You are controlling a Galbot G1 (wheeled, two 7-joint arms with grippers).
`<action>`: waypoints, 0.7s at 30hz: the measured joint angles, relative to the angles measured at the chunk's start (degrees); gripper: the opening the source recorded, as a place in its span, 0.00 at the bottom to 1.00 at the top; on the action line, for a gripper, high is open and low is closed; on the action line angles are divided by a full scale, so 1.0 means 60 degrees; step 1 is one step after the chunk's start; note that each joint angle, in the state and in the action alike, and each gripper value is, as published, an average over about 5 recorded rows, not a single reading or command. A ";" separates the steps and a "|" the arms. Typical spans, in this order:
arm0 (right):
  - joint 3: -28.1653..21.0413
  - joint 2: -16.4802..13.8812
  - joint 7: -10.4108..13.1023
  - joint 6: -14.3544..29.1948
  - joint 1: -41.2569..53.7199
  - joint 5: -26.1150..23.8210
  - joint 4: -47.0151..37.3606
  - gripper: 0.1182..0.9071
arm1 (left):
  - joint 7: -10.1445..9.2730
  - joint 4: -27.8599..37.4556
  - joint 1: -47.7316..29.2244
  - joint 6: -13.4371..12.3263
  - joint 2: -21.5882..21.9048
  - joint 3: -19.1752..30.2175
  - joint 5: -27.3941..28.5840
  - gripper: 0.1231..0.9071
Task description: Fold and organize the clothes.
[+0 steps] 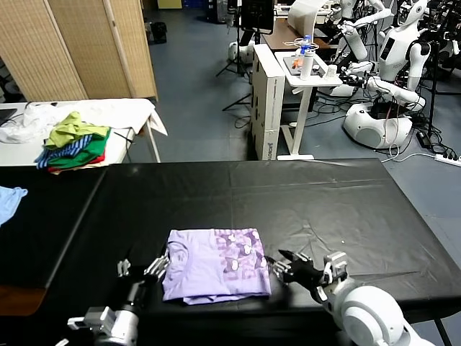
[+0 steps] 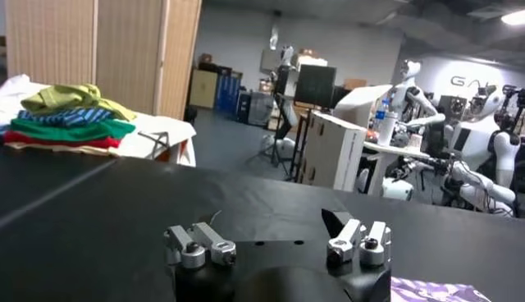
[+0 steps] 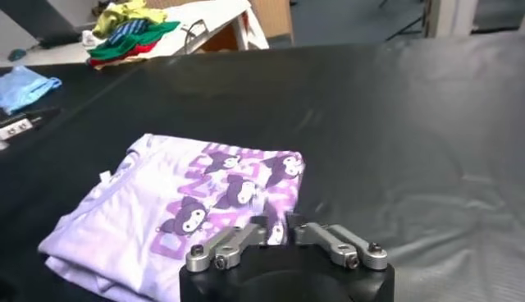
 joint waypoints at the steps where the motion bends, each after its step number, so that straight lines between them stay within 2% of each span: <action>1: 0.0088 -0.0026 0.0004 0.0000 -0.0066 -0.0004 0.0060 0.80 | -0.0005 -0.0018 0.0037 0.0017 0.0006 0.0005 -0.0020 1.00; 4: 0.0390 -0.0073 -0.0003 0.0000 -0.0267 -0.0017 0.0223 0.96 | -0.0104 -0.0112 0.0174 0.0153 -0.0005 0.0032 -0.0129 1.00; 7: 0.0762 -0.0081 -0.0102 0.0000 -0.0507 -0.0088 0.0342 0.99 | -0.0297 -0.0219 0.0331 0.0293 0.0000 0.0071 -0.0156 1.00; 11: 0.1405 -0.0113 -0.0527 0.0339 -0.1019 -0.0397 0.0399 1.00 | -0.0405 -0.0391 0.0635 0.0486 0.0175 0.0053 -0.0172 1.00; 16: 0.2202 -0.0113 -0.0870 0.1970 -0.1977 -0.1184 0.0409 1.00 | -0.0462 -0.0651 0.1147 0.0530 0.0487 -0.0125 -0.0373 1.00; 21: 0.2744 0.0061 -0.0573 0.3688 -0.2978 -0.1900 0.0509 1.00 | -0.0485 -0.0877 0.1654 0.0528 0.0640 -0.0228 -0.0386 1.00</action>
